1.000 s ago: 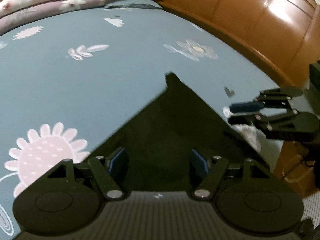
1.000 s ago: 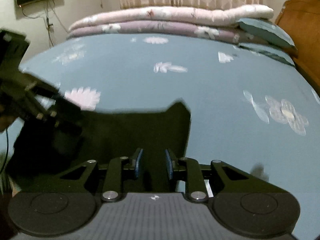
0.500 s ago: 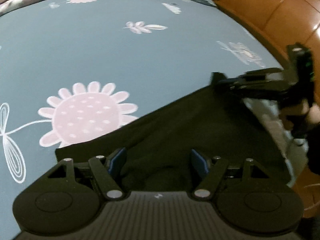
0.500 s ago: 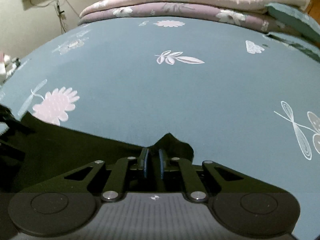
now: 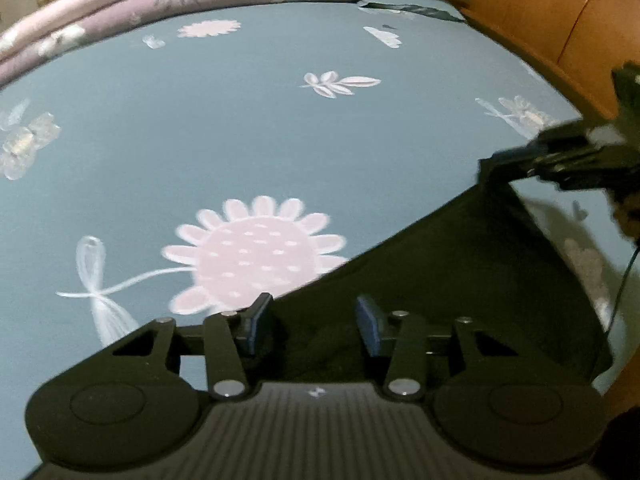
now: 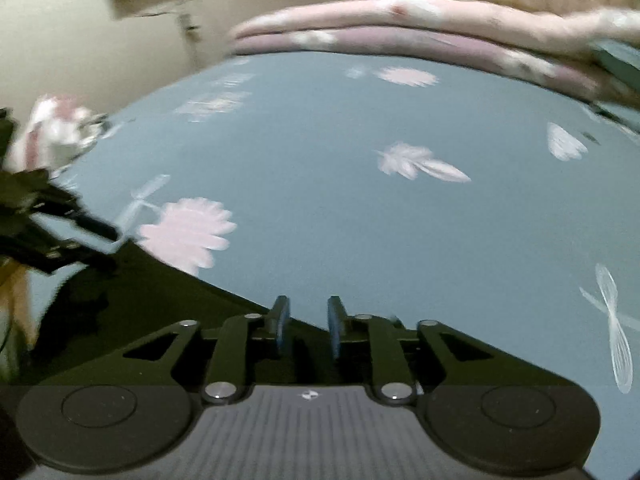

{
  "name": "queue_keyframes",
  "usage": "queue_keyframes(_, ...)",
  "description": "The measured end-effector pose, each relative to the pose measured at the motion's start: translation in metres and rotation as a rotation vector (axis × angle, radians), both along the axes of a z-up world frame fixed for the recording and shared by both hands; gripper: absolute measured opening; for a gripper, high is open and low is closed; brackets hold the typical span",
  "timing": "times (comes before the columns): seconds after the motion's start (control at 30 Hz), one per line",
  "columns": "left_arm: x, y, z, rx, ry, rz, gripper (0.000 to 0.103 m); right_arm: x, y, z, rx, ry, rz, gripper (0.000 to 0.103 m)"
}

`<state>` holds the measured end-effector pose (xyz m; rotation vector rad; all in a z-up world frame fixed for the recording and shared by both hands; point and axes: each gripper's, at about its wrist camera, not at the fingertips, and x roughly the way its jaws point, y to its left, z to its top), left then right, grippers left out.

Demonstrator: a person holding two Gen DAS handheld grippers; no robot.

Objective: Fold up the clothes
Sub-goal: 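Smooth the shorts edge with the right gripper while the left gripper presses the shorts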

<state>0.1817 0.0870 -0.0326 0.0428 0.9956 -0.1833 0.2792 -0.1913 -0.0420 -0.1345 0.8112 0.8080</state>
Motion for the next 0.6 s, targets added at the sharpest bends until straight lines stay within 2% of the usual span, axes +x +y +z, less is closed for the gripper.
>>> queue_keyframes(0.03,-0.001,0.005,0.001,-0.001,0.005,0.018,0.046,0.001,0.004,0.004,0.002,0.001,0.039,0.026)
queue_keyframes(0.17,-0.014,0.035,-0.001,-0.139,0.028,0.148,0.051,0.006,0.023,0.01,-0.03,0.003,0.142,0.03)
queue_keyframes(0.23,-0.023,0.039,-0.009,-0.178,0.036,0.201,0.051,0.006,0.032,0.01,-0.052,-0.005,0.168,0.034)
queue_keyframes(0.37,-0.037,0.04,-0.023,-0.242,0.058,0.246,0.051,0.004,0.036,0.009,-0.039,0.019,0.182,0.034)
queue_keyframes(0.6,-0.028,0.05,-0.04,-0.348,0.076,0.286,0.051,0.0,0.03,0.008,-0.039,0.047,0.149,0.039)
